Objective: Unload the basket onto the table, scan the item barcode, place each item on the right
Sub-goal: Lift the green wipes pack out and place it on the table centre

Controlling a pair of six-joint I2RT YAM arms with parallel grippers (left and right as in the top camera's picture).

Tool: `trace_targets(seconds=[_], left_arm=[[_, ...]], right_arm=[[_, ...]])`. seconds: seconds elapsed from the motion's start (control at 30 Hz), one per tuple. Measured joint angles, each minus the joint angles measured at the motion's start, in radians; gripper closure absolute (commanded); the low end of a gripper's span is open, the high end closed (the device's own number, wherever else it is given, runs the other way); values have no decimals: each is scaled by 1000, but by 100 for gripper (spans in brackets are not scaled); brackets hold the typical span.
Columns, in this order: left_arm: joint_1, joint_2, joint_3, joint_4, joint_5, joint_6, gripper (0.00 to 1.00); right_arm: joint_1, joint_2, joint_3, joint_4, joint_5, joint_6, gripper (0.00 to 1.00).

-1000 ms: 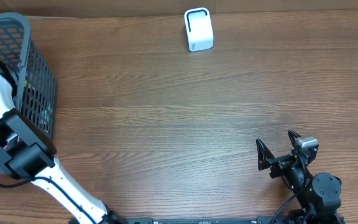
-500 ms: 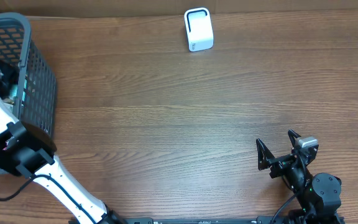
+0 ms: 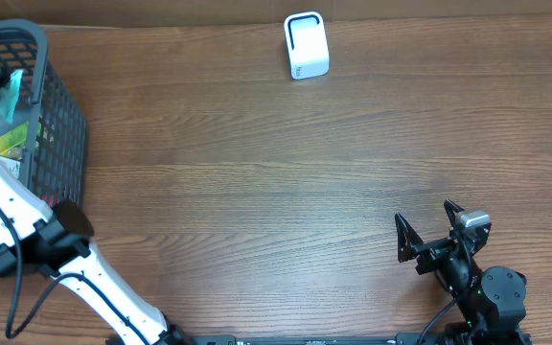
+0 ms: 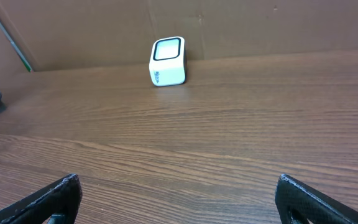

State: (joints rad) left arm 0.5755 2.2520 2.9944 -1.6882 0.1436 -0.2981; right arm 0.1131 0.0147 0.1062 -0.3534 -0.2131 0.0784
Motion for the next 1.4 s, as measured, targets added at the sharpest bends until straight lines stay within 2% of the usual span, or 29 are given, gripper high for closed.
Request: trace_targets(seconds=[0.27, 0.47, 0.57, 0.63, 0.87, 1.2, 1.27, 1.4], left_arm=[[-151, -225, 21, -2, 45, 48, 56], [-385, -295, 23, -3, 69, 79, 56], [-504, -296, -58, -2, 76, 93, 57], [-565, -295, -144, -2, 77, 92, 60], [-745, -280, -557, 26, 21, 72, 60], [-917, -271, -1188, 328, -47, 9, 58], [-942, -270, -1296, 385, -51, -4, 56], [-962, -269, -1407, 430, -50, -20, 37]], right_arm=[[0, 0, 0, 0, 0, 0, 0], [0, 0, 0, 1, 0, 0, 0], [0, 0, 0, 0, 0, 0, 0], [0, 0, 0, 0, 0, 0, 0], [0, 0, 0, 0, -1, 0, 0], [0, 0, 0, 0, 0, 0, 0], [0, 0, 0, 0, 0, 0, 0], [0, 0, 0, 0, 0, 0, 0]])
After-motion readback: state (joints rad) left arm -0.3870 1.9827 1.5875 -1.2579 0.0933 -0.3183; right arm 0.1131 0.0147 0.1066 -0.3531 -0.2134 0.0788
